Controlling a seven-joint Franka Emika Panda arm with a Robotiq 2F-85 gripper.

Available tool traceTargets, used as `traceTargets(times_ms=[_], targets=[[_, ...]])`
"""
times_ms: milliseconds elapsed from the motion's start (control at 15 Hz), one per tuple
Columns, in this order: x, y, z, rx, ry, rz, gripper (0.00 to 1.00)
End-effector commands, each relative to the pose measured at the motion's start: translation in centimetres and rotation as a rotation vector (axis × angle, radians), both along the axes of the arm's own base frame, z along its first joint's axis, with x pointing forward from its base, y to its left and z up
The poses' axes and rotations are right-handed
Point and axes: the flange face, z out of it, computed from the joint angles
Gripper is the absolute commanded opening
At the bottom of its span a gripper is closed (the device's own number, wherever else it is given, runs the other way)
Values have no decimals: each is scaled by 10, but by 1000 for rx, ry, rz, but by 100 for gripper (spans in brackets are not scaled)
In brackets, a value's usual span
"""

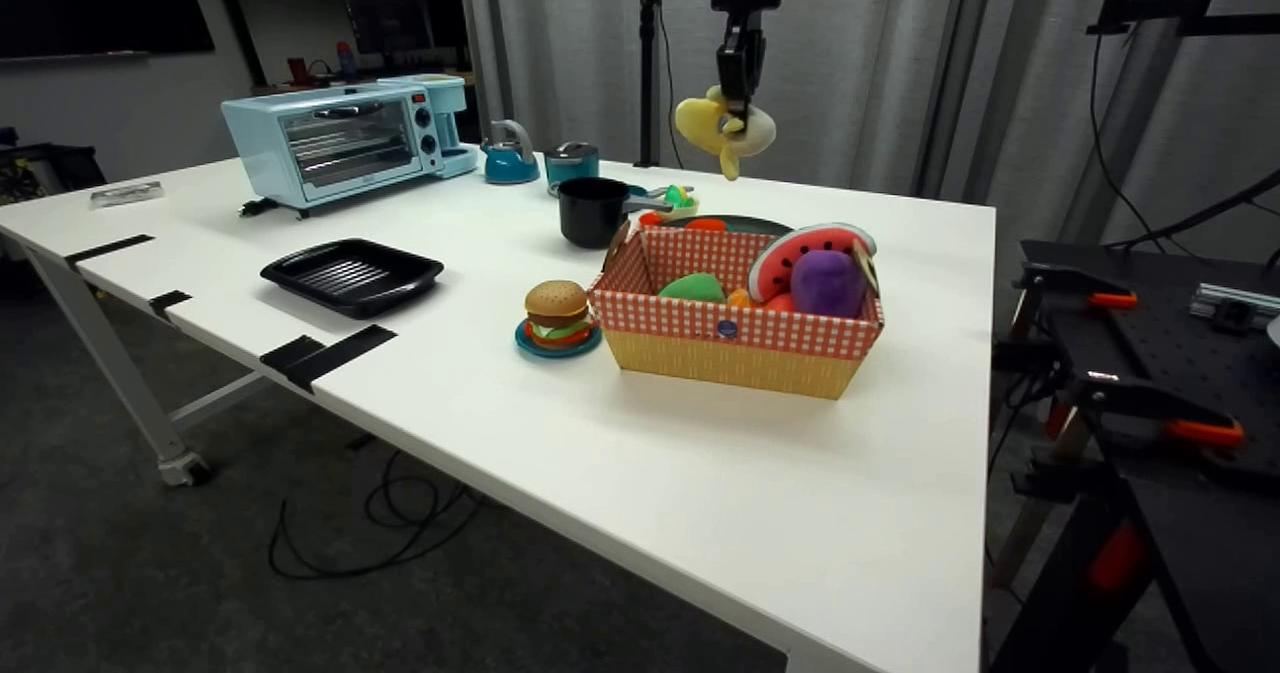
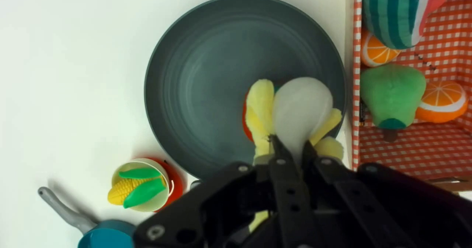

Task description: Put the orange, banana and pear plush toys on the plate then put the orange and banana back in the box

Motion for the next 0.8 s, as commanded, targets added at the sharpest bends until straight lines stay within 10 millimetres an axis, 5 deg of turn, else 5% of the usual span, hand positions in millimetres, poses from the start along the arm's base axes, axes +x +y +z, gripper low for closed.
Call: traceTargets(times_ms=[0,400,467,733], targets=[[11,-18,-7,-17,-4,-93,2],[16,-36,-17,-21,3,-197,2],[17,-37,-18,-20,4,-206,35],[17,-37,-21,-20,11,-222,57]])
